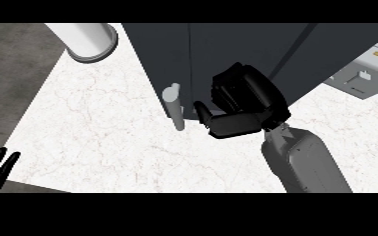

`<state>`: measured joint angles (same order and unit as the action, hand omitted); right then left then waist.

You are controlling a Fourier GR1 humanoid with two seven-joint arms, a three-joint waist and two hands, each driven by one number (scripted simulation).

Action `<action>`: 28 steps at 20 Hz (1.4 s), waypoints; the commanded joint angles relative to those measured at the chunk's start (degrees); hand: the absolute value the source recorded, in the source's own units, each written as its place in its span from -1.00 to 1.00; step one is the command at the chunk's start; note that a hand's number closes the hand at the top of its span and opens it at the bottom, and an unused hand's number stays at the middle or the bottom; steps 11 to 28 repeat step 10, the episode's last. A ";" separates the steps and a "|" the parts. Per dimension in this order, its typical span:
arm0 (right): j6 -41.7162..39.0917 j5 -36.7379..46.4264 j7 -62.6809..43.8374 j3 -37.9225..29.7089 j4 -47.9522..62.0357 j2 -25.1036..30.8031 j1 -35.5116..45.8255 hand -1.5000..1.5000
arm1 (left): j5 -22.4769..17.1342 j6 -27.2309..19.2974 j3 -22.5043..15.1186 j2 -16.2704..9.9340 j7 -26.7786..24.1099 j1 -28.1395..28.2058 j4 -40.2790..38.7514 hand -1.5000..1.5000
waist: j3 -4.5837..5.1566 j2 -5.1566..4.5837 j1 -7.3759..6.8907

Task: Pick up the bottled water, place it into the cabinet and close the cabinet

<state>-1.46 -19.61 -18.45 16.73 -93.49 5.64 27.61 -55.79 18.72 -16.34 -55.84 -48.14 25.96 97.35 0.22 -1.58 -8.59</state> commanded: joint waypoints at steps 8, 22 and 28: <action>-0.24 1.47 3.81 -6.16 23.96 -2.84 16.17 1.00 | -0.08 2.24 1.46 1.61 -0.59 -0.41 -0.48 -1.00 | -0.23 0.42 3.41; 0.64 1.34 2.68 -4.60 24.46 -3.65 15.15 1.00 | -0.31 1.73 1.81 1.25 -0.24 0.39 -0.26 -1.00 | -0.31 0.82 2.83; 0.64 1.34 2.68 -4.60 24.46 -3.65 15.15 1.00 | -0.31 1.73 1.81 1.25 -0.24 0.39 -0.26 -1.00 | -0.31 0.82 2.83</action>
